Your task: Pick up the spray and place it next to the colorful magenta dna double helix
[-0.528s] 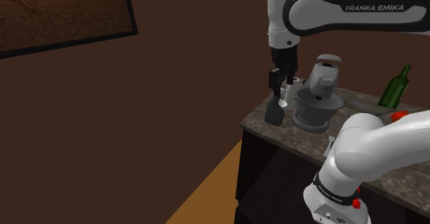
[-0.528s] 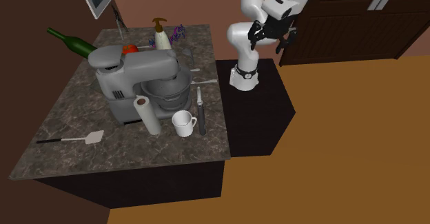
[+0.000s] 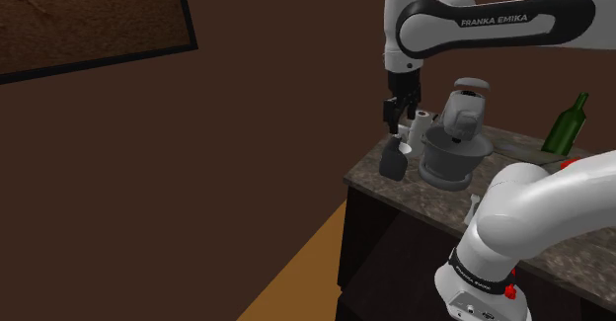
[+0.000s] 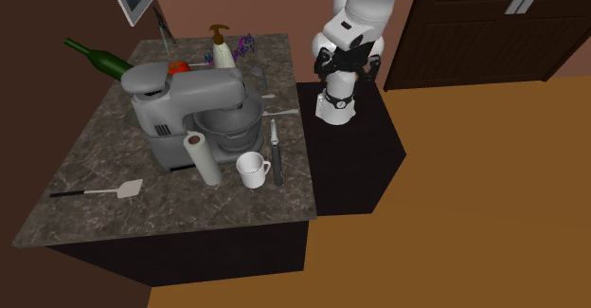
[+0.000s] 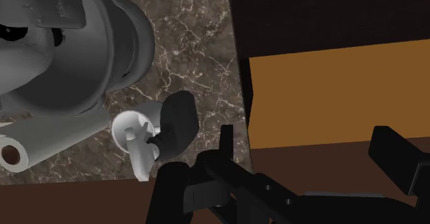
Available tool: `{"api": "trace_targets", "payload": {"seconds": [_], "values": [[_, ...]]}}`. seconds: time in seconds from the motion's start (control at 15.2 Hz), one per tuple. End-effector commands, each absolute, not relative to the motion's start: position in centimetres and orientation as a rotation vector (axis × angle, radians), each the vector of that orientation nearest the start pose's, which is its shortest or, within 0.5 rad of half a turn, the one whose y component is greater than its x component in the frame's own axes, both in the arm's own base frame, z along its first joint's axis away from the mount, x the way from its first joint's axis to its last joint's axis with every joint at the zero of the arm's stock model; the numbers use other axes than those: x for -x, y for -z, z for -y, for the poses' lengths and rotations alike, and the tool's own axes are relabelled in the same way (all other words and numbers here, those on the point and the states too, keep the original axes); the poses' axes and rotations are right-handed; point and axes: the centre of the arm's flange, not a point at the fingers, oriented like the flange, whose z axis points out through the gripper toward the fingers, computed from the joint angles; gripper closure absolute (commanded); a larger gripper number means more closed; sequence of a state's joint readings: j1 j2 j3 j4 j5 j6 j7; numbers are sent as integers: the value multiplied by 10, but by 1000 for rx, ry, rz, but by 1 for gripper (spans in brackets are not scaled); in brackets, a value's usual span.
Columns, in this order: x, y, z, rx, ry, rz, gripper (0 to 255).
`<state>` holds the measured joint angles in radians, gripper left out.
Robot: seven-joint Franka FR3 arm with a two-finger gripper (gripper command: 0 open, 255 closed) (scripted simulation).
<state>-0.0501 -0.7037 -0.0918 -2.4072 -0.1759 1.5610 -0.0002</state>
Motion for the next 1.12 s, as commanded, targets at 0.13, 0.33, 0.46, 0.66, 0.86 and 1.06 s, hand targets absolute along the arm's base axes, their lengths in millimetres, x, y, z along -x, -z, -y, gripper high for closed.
{"api": "trace_targets", "payload": {"seconds": [0.13, 0.33, 0.46, 0.66, 0.86, 1.06], "values": [[-335, -520, 118, 3218, -231, -187, 0], [-350, -505, 153, 3204, -223, -200, 0], [-359, -495, 177, 3194, -217, -209, 0], [-373, -479, 212, 3180, -208, -222, 0], [-387, -463, 247, 3166, -200, -235, 0], [-392, -451, 262, 3160, -196, -241, 0]]}}
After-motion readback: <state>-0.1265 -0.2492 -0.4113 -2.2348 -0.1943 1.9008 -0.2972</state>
